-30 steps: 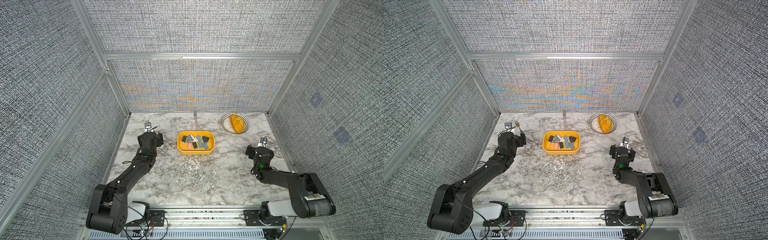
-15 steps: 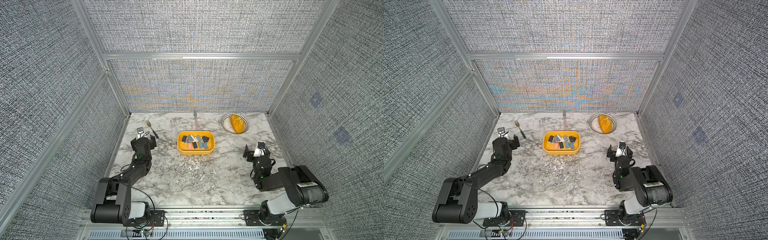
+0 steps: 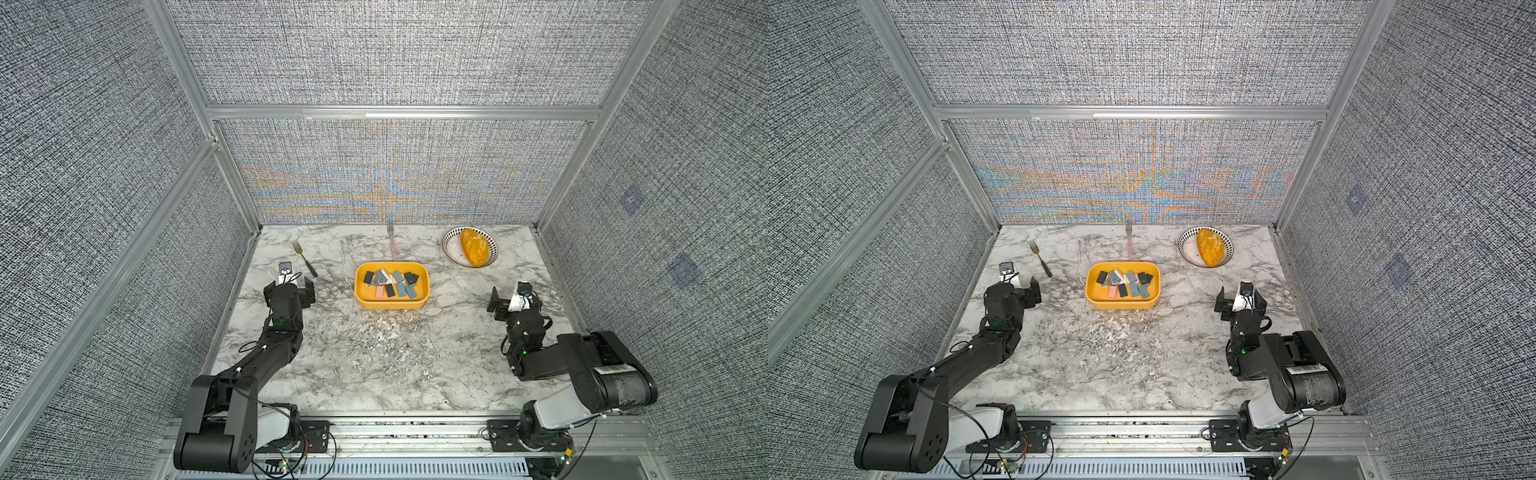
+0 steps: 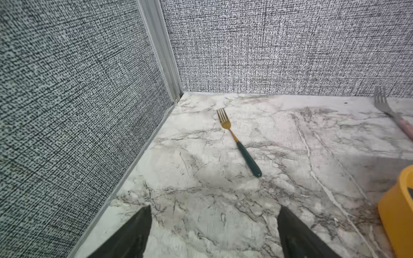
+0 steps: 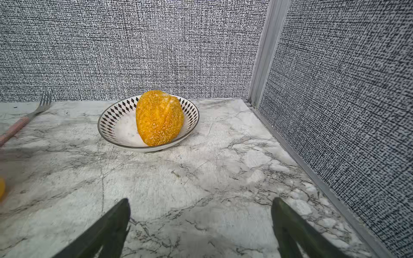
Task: Put the eraser in the storage box
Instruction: Reset both arms
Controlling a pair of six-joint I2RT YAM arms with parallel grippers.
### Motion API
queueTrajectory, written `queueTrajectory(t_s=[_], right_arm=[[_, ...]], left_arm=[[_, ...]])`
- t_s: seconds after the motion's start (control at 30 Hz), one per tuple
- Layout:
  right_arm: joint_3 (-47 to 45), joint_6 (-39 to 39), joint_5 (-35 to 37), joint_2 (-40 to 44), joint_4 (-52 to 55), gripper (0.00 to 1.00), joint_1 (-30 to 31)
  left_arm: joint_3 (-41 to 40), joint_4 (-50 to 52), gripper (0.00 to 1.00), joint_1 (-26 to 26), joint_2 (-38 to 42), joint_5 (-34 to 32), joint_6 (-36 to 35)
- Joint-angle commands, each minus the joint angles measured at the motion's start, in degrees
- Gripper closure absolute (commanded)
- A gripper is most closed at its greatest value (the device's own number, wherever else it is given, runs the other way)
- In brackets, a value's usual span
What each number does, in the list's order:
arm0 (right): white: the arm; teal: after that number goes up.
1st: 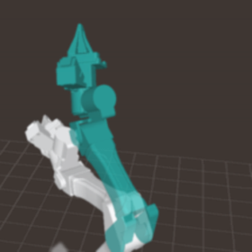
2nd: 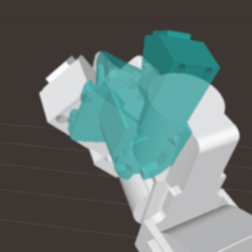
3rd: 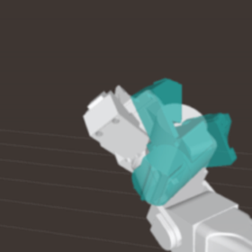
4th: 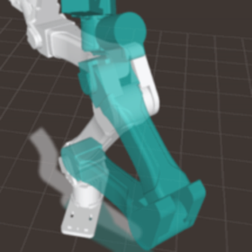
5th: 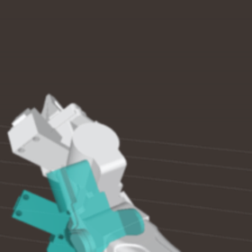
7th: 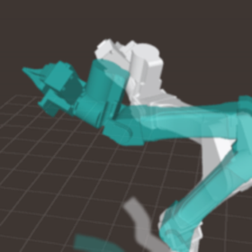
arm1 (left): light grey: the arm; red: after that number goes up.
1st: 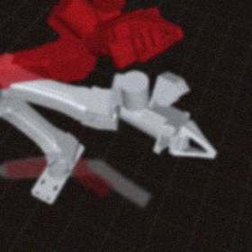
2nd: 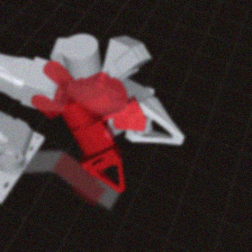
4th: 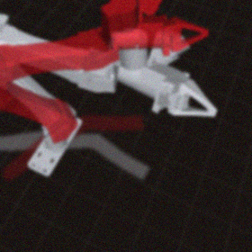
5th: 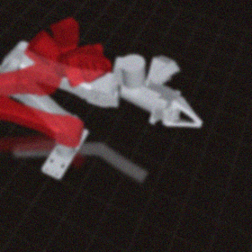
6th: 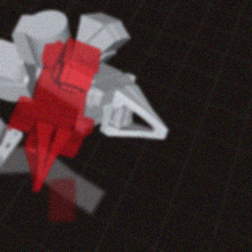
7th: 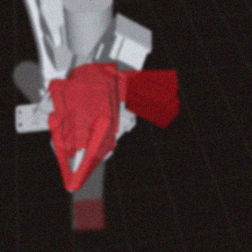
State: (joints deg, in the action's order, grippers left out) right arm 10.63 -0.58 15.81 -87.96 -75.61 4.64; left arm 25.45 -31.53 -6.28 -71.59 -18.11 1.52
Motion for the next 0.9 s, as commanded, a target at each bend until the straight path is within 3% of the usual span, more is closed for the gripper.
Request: queueTrajectory(t_s=[0.0,0.07,0.27,0.37,0.47,0.5,0.53,0.87], right_arm=[[0.10,0.14,-0.26,-0.10,-1.55,0.02,0.02],[0.09,0.14,-0.26,-0.10,-1.57,0.02,0.08],[0.07,0.15,-0.26,-0.10,-1.56,0.02,0.01],[0.09,0.16,-0.26,-0.10,-1.51,0.02,-0.03],[0.12,0.15,-0.26,-0.06,-1.55,0.02,0.05],[0.12,0.14,-0.23,-0.09,-1.49,0.02,0.02],[0.16,0.14,-0.26,-0.10,-1.55,0.02,0.06],[1.05,1.17,-5.92,0.42,1.18,0.02,-2.63]], left_arm=[[-2.82,-4.75,0.10,-0.18,-1.93,-1.31,-0.06],[-5.73,-12.30,0.10,-0.23,-5.57,-0.76,-0.34],[-3.39,-20.59,0.11,-0.21,-17.12,0.15,-0.52],[-0.52,-10.33,0.11,0.40,-14.37,1.36,-0.28],[-0.79,-11.21,0.09,0.82,-14.70,1.81,-0.01],[-0.67,-11.03,0.01,0.84,-14.61,1.86,-0.02],[-0.83,-11.60,0.00,0.83,-14.76,1.85,0.05],[-1.37,-11.93,0.00,0.89,-14.21,1.90,-0.11]])
